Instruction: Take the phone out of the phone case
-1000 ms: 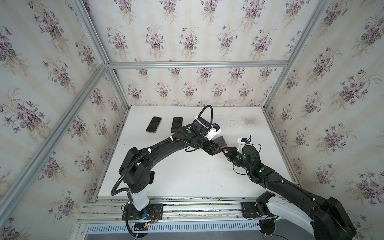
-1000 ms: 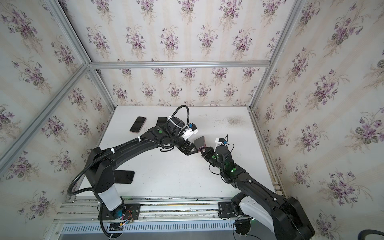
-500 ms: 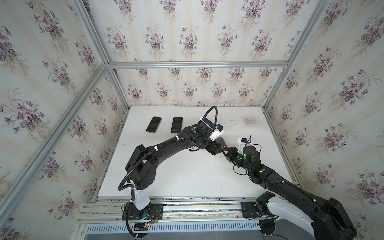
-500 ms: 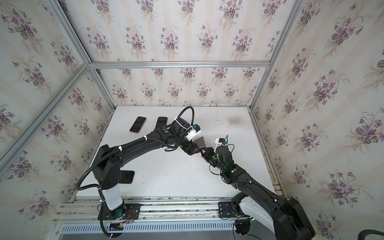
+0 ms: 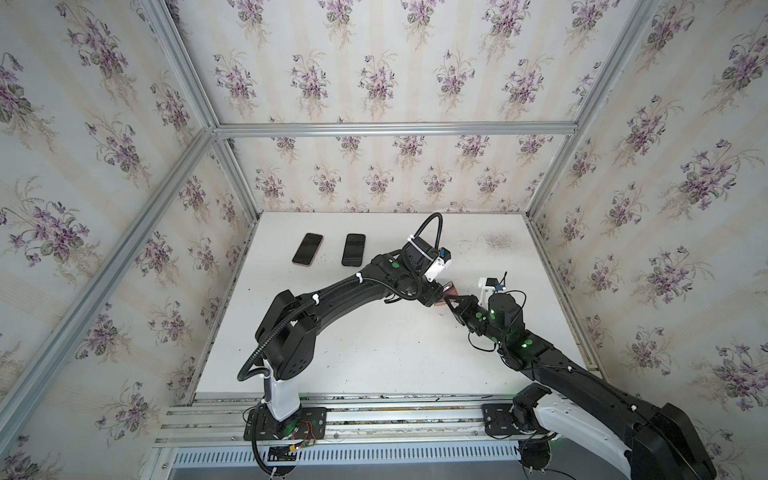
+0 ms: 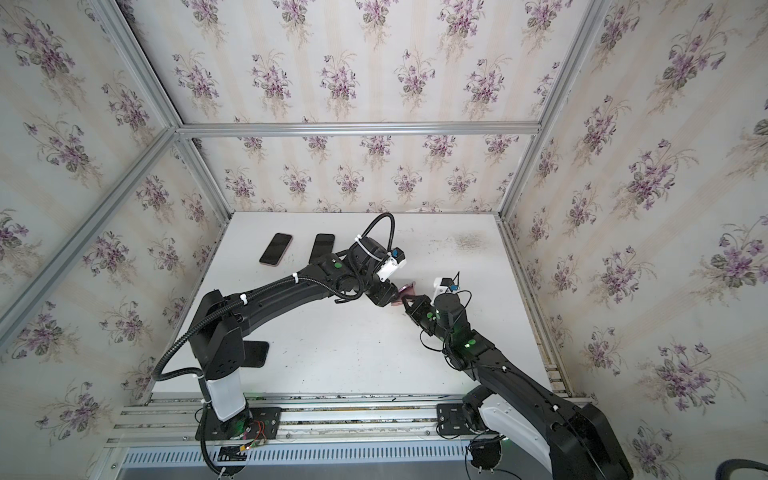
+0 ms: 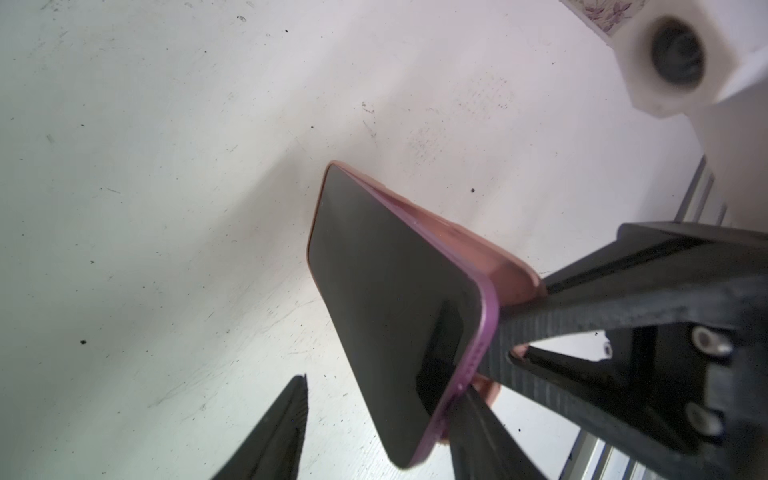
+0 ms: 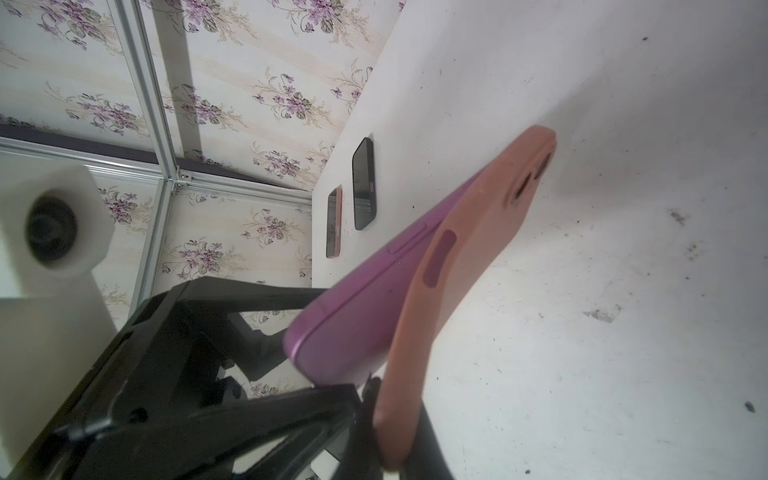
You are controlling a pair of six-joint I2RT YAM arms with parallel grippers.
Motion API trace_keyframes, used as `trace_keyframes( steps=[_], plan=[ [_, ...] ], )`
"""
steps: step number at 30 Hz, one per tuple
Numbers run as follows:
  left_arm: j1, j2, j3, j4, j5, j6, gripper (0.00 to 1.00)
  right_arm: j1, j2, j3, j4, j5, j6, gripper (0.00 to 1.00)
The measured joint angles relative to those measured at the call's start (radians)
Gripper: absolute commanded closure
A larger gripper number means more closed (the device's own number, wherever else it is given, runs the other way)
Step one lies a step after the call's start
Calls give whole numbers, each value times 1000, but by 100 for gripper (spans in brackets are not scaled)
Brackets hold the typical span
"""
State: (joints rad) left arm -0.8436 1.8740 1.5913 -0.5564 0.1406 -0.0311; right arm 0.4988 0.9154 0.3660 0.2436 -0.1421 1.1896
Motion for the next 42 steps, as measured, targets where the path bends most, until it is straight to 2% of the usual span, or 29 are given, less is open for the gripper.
trace_keyframes(
  steps=[4,14,21,27,37,42],
  plan=[
    [-18,6,2,0,-47,13,58,1,-9,-9,6,-3,16,100],
    [-47,-11,-2,12,-99,26,84,1,-21,-16,10,-4,26,100],
    [-55,-68,-34,26,-184,29,94,1,-34,-16,-9,-3,41,100],
    [-57,-163,-74,43,-256,48,100,1,-83,-16,-85,24,51,100],
    [-60,-295,-198,49,-412,127,100,2,-195,-56,-209,124,106,100],
    [-94,-310,-284,50,-530,207,100,2,-183,-68,-225,151,130,100]
  ],
)
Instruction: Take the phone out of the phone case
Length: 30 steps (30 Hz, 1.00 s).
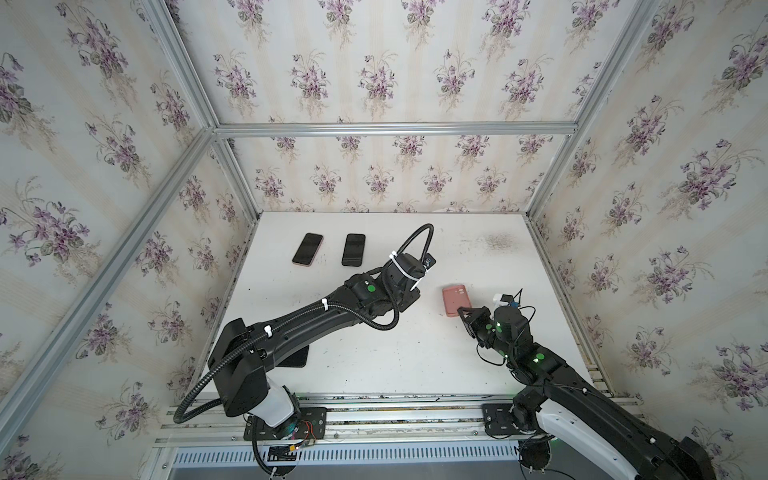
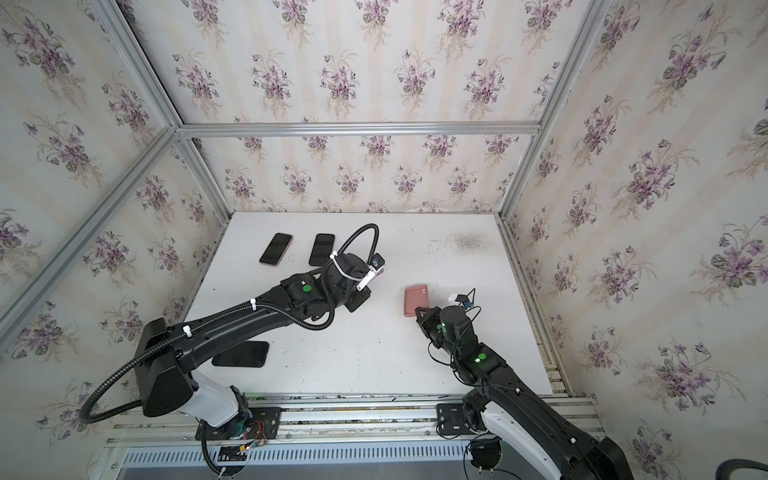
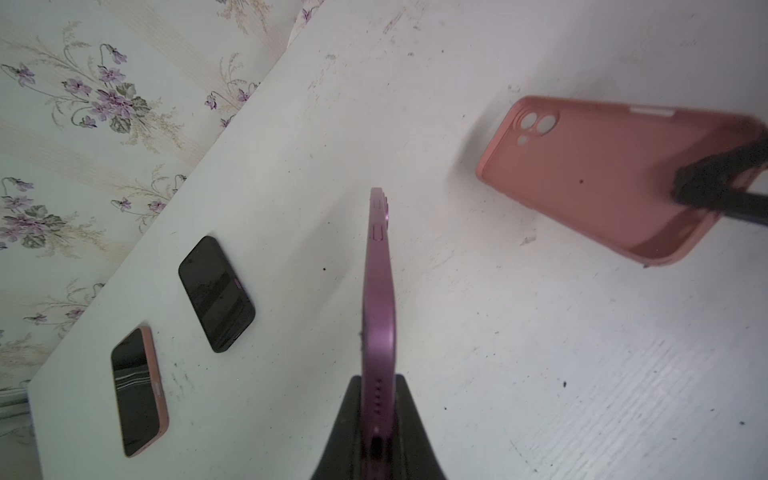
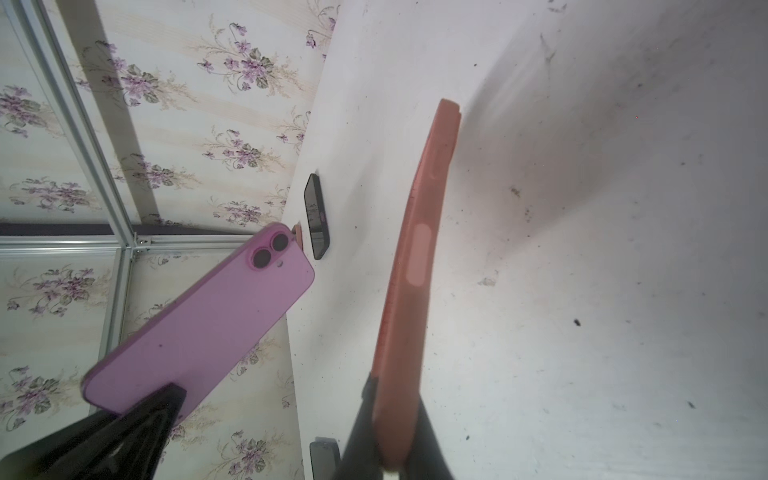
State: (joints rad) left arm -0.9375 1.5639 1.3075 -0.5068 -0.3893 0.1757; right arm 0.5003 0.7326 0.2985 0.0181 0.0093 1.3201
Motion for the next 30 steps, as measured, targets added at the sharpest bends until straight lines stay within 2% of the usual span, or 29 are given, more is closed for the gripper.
trace_keyframes(
  steps=[7,23,30],
  plan=[
    [-77,42,-95,42,-110,79,100,1,113,1,63,2,34,100],
    [-186,134,-173,154,-190,137,97,11,183,-34,158,51,98,100],
    [-216,161,-190,196,-242,152,88,21,187,-47,183,53,114,100]
  ],
)
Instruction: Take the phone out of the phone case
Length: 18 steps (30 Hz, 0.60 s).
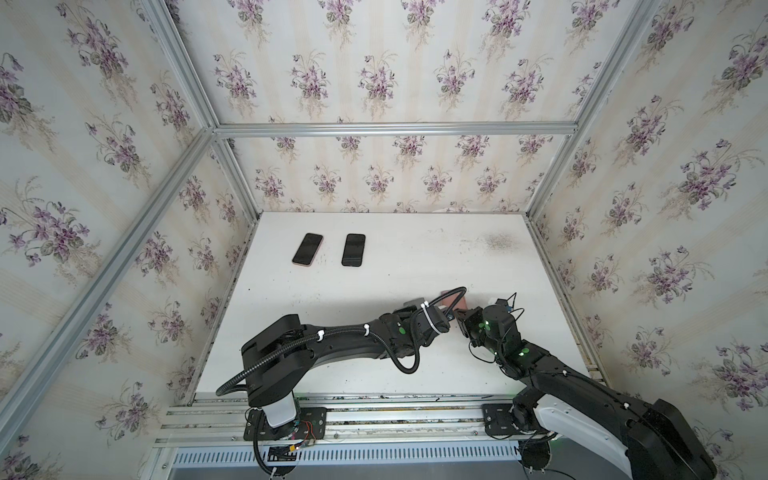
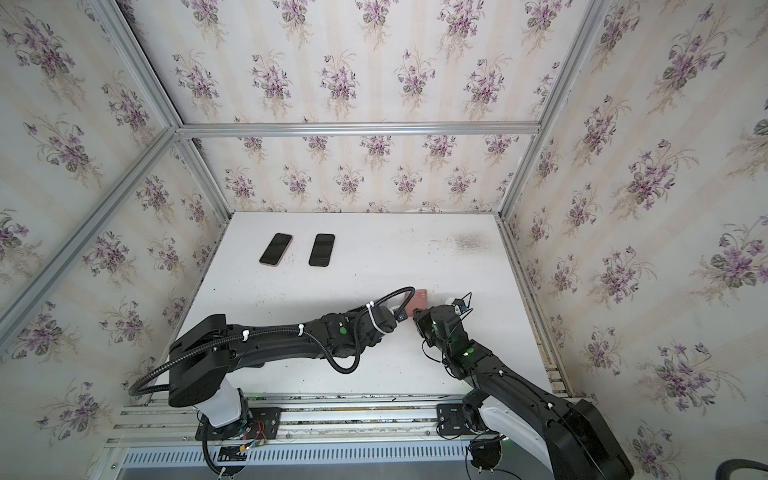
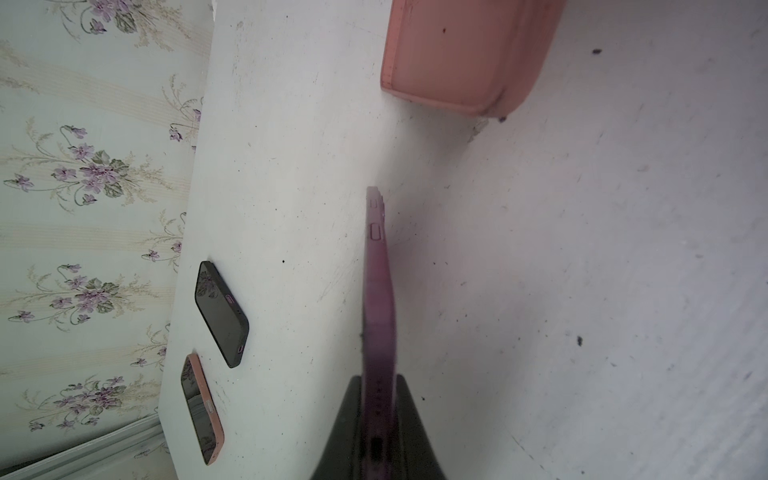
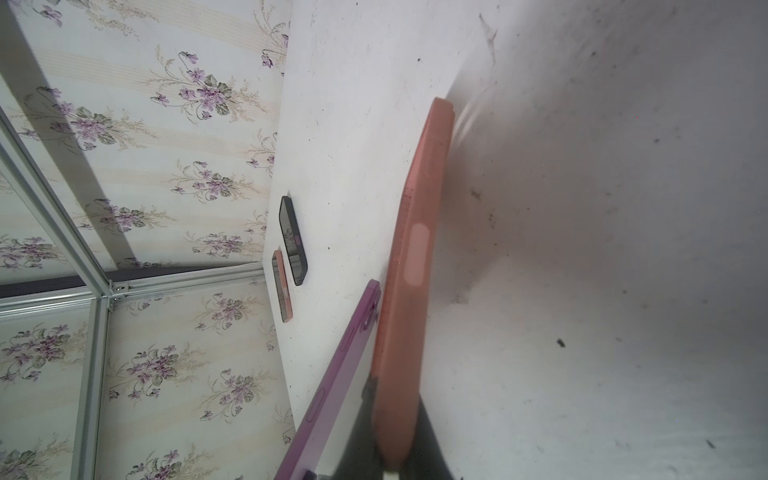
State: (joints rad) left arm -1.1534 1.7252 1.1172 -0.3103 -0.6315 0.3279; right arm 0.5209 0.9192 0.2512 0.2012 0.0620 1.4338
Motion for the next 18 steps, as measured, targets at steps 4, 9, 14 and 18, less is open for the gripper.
trace_keyframes(
  steps=[4,9,14,18],
  plan=[
    [-15,18,-4,15,-12,-10,84,0,0,-26,11,-1,10,100],
    [-42,57,-6,15,-26,-21,81,1,-2,-34,9,-2,23,100],
    [-48,90,-5,13,-5,-52,69,1,-2,-38,4,-5,25,100],
    [-56,107,-6,6,14,-75,60,1,-8,-43,-2,-6,32,100]
  ],
)
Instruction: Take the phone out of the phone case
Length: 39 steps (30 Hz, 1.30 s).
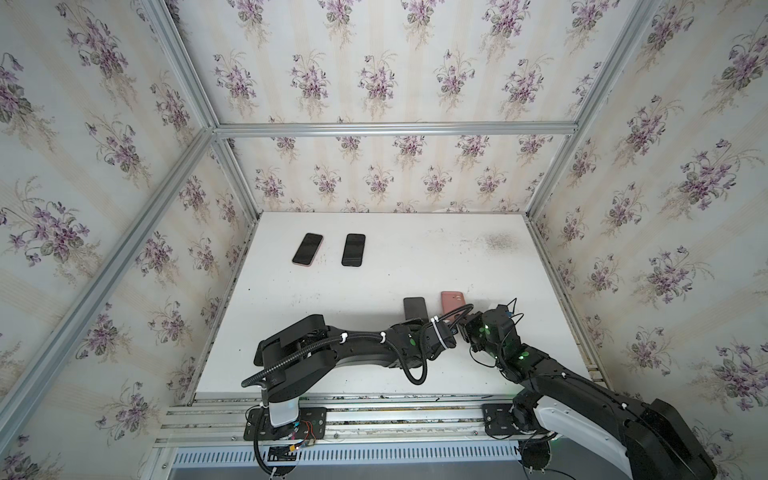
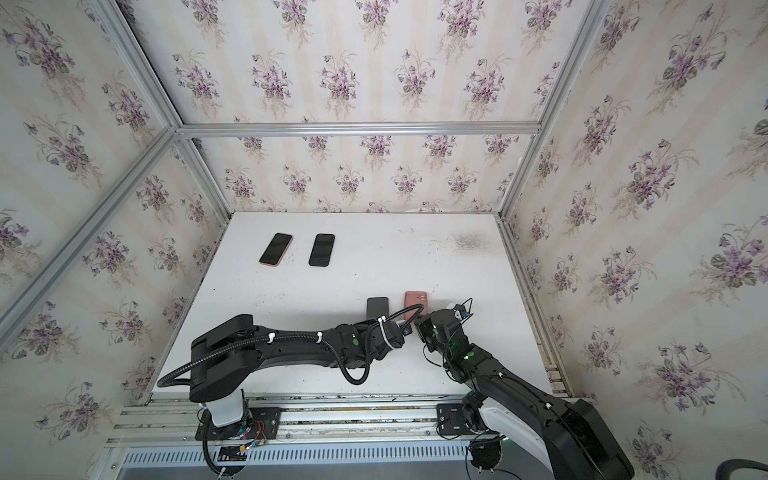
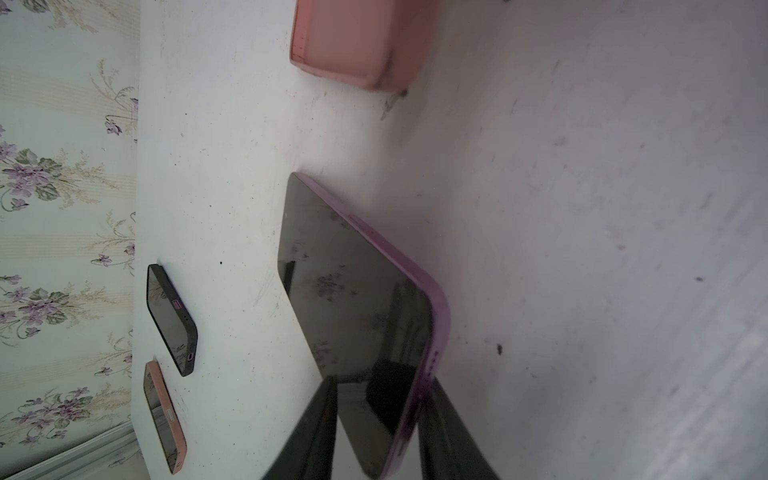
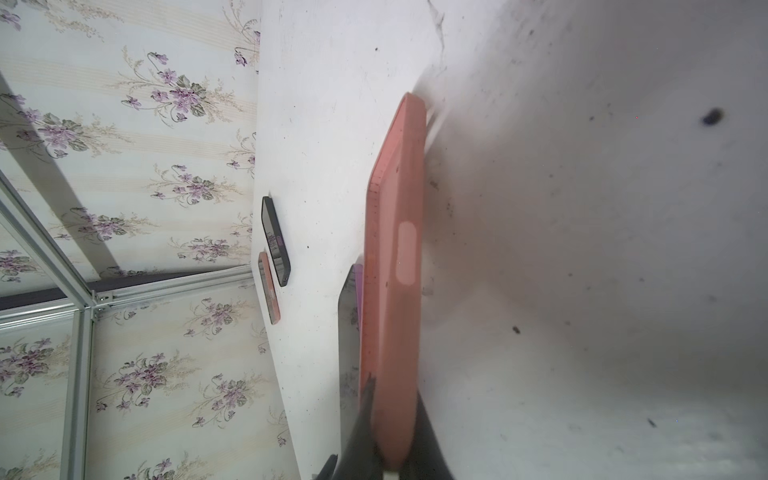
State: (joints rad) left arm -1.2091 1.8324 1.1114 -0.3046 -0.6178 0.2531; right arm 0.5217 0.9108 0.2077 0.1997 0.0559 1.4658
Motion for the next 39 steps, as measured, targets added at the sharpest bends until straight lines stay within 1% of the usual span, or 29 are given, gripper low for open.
trace_keyframes(
  steps=[3,7,13,15,17,22,26,28,31,32,34,37,39],
  plan=[
    [0,9,0,0,6,-9,48,0,-10,-2,-19,-1,0,100],
    [2,1,1,0,7,-29,26,0,-22,-21,-30,-3,5,100],
    [5,-65,-42,-2,9,-77,5,55,-9,-32,-32,0,11,100],
    [13,-105,-62,-12,12,-105,1,67,20,-33,-21,5,10,100],
    [32,-156,-76,-27,21,-140,0,83,57,-33,2,10,11,100],
    [133,-314,-85,-71,100,-256,0,127,164,-29,69,36,10,99],
    [204,-402,-84,-109,153,-330,0,143,246,-5,118,54,11,87],
    [230,-438,-80,-133,177,-356,0,156,284,6,144,56,11,77],
    [251,-482,-68,-159,190,-375,0,170,321,26,160,56,19,65],
    [256,-493,-62,-167,193,-378,0,173,327,32,162,55,18,62],
    [268,-512,-51,-185,198,-386,0,179,325,49,146,51,18,53],
    [289,-536,-40,-211,201,-393,0,187,278,79,84,49,18,41],
    [303,-552,-37,-222,201,-396,0,189,238,94,27,48,16,27]
  ],
)
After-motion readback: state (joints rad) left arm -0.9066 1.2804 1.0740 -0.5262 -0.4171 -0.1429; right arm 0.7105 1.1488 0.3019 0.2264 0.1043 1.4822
